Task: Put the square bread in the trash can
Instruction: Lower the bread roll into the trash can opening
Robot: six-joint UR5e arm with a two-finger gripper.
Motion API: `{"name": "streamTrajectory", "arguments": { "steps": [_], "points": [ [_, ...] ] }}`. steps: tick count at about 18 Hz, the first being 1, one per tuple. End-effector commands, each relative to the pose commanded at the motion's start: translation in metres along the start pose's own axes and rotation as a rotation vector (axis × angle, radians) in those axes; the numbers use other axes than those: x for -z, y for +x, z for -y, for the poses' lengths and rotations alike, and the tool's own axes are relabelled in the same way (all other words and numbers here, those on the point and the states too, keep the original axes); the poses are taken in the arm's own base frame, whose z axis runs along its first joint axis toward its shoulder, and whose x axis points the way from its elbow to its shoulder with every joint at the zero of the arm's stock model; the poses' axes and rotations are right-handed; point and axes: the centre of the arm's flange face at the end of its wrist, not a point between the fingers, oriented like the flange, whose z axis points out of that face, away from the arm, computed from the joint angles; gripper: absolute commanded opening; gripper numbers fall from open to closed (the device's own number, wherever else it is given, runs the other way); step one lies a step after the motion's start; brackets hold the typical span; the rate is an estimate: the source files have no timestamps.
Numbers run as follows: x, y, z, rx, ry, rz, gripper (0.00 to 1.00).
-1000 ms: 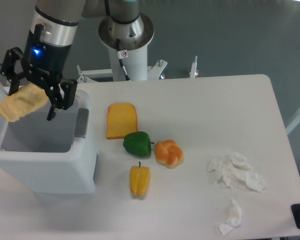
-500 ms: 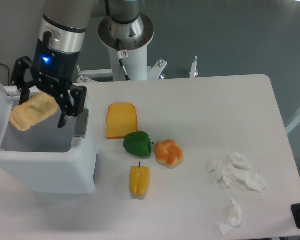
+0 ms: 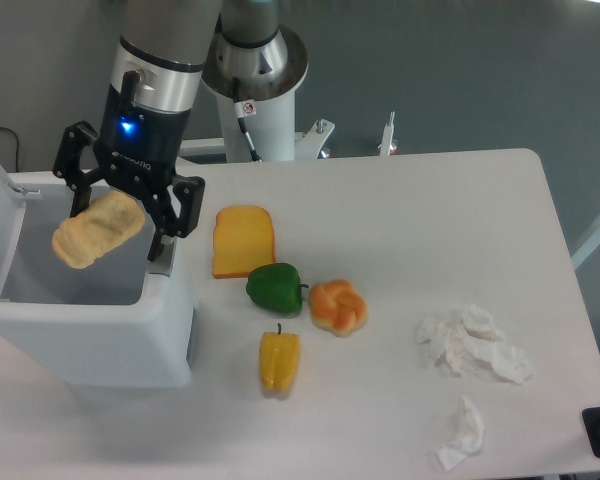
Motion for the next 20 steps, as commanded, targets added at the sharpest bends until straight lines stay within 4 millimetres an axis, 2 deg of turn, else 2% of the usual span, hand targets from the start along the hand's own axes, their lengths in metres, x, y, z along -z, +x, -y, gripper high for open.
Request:
{"name": "streamTrajectory", "arguments": {
  "steps": [10, 20],
  "points": [
    [0.010, -0.014, -0.004, 0.020, 0.009, 0.020, 1.00],
    [0.013, -0.002, -0.003, 0.014, 0.014, 0.011, 1.00]
  ]
}}
